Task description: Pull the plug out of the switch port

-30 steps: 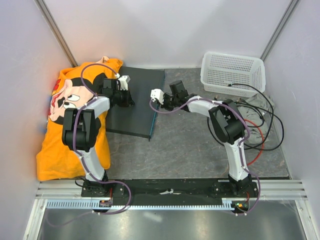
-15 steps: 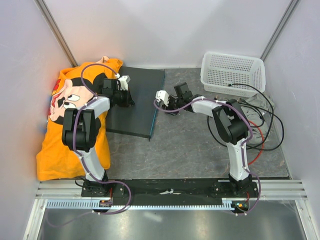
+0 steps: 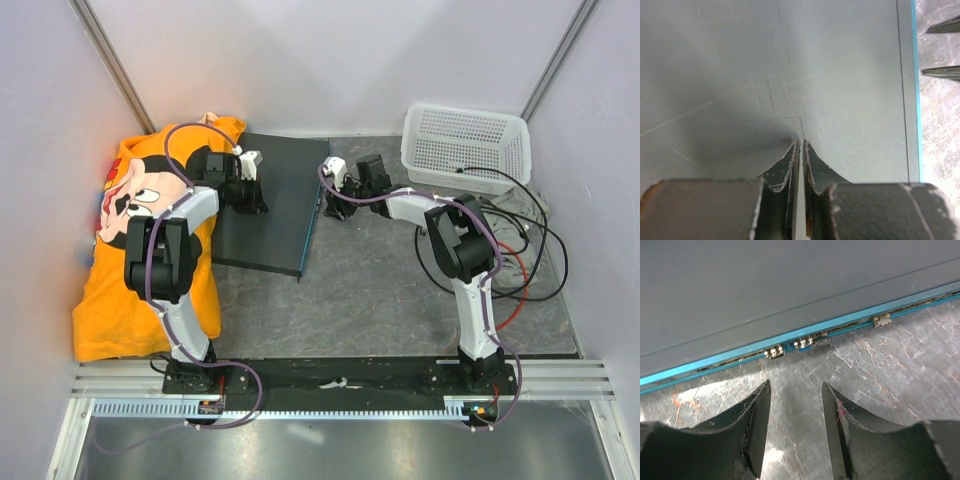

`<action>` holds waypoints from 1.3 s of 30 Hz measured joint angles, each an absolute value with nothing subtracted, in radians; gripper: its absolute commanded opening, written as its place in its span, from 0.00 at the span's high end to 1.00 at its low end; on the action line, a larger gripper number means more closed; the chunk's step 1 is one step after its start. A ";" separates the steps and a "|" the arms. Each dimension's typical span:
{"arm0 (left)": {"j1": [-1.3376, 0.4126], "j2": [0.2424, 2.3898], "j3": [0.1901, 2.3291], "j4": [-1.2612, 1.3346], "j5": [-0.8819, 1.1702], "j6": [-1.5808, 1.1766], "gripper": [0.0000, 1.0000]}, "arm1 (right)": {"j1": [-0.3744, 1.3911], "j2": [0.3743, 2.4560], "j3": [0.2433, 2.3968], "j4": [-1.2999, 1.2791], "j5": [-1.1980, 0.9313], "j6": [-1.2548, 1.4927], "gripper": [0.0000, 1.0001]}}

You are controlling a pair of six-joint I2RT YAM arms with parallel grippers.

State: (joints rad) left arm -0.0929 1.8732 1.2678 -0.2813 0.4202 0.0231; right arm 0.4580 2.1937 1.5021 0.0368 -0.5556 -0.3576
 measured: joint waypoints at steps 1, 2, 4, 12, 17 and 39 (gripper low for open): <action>-0.093 1.876 1.279 -0.295 0.420 0.024 0.87 | 0.458 2.203 1.505 0.046 -0.562 -0.348 0.49; -0.093 1.879 1.291 -0.306 0.420 0.024 0.87 | 0.458 2.211 1.509 0.049 -0.567 -0.342 0.49; -0.093 1.889 1.312 -0.315 0.420 0.024 0.87 | 0.460 2.227 1.517 0.052 -0.585 -0.335 0.49; -0.093 1.917 1.333 -0.336 0.416 0.030 0.86 | 0.464 2.276 1.568 0.072 -0.652 -0.291 0.45; -0.093 1.917 1.336 -0.343 0.408 0.035 0.86 | 0.460 2.321 1.646 0.040 -0.673 -0.272 0.45; -0.093 1.917 1.336 -0.342 0.403 0.035 0.86 | 0.469 2.317 1.684 -0.078 -0.675 -0.325 0.99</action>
